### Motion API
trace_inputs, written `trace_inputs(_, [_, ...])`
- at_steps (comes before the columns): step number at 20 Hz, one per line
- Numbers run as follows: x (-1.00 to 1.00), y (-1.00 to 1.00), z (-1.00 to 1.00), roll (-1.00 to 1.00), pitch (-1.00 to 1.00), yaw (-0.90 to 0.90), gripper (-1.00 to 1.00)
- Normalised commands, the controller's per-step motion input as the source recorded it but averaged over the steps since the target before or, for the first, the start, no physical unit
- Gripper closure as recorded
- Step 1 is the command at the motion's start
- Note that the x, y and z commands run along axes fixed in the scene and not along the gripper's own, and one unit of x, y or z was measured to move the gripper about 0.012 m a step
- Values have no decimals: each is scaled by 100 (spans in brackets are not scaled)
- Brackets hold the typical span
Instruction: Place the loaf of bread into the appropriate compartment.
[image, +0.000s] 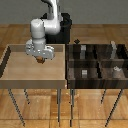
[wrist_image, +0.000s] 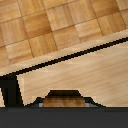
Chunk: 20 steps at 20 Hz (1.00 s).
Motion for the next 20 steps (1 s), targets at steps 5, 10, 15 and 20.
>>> trace_inputs(5, [0,100,0,0,0,0,100])
trace_inputs(10, [0,100,0,0,0,0,100])
trace_inputs(15, [0,100,0,0,0,0,100])
trace_inputs(20, [0,100,0,0,0,0,100])
